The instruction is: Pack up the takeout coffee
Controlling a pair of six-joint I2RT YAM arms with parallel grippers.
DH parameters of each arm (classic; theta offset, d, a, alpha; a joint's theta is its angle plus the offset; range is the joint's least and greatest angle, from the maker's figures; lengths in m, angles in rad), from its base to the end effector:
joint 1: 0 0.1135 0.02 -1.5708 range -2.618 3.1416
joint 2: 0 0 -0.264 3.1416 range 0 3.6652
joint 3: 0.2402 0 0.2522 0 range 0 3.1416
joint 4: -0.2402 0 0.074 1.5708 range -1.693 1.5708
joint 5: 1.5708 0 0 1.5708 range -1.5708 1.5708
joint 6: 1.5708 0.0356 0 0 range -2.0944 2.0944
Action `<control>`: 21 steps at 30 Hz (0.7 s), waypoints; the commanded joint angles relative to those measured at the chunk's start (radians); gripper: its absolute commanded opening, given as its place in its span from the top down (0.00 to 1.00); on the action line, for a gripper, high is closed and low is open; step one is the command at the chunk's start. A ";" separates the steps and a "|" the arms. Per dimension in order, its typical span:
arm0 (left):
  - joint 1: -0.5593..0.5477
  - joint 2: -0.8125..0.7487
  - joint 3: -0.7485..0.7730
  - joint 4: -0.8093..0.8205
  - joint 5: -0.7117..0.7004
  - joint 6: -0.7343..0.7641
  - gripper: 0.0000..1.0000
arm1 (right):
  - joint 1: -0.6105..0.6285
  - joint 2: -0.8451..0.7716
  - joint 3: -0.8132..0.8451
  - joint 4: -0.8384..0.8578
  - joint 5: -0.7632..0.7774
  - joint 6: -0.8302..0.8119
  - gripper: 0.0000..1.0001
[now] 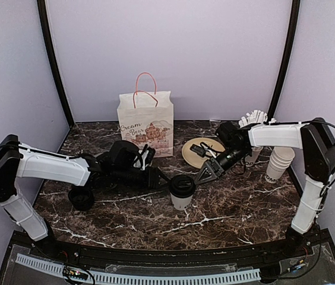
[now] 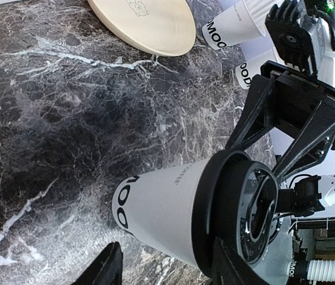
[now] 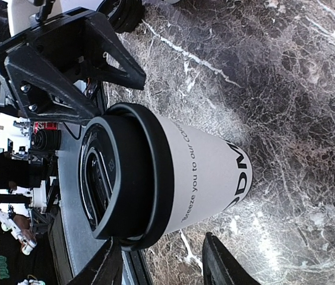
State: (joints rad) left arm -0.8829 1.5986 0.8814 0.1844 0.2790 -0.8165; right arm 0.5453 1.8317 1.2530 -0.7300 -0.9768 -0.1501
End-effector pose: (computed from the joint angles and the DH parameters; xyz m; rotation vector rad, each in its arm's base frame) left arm 0.2112 -0.2725 0.2066 0.2677 2.3536 -1.2320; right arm 0.2842 0.2069 0.1941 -1.1030 2.4859 1.4836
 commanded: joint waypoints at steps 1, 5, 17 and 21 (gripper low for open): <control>0.016 0.029 0.012 -0.015 0.021 -0.004 0.47 | 0.014 0.023 0.028 -0.009 -0.015 -0.008 0.55; 0.033 0.063 0.010 -0.047 0.038 -0.006 0.48 | 0.015 0.046 0.028 0.001 0.009 0.015 0.56; 0.044 0.185 0.009 -0.156 0.049 0.034 0.54 | 0.011 0.177 -0.002 0.052 0.257 0.138 0.65; 0.046 0.249 0.001 -0.211 0.076 0.043 0.59 | 0.013 0.205 -0.004 0.052 0.262 0.141 0.65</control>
State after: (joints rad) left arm -0.8207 1.7126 0.9333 0.2184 0.3637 -0.8124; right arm 0.5503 1.9263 1.2797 -0.7422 -1.0241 -0.0257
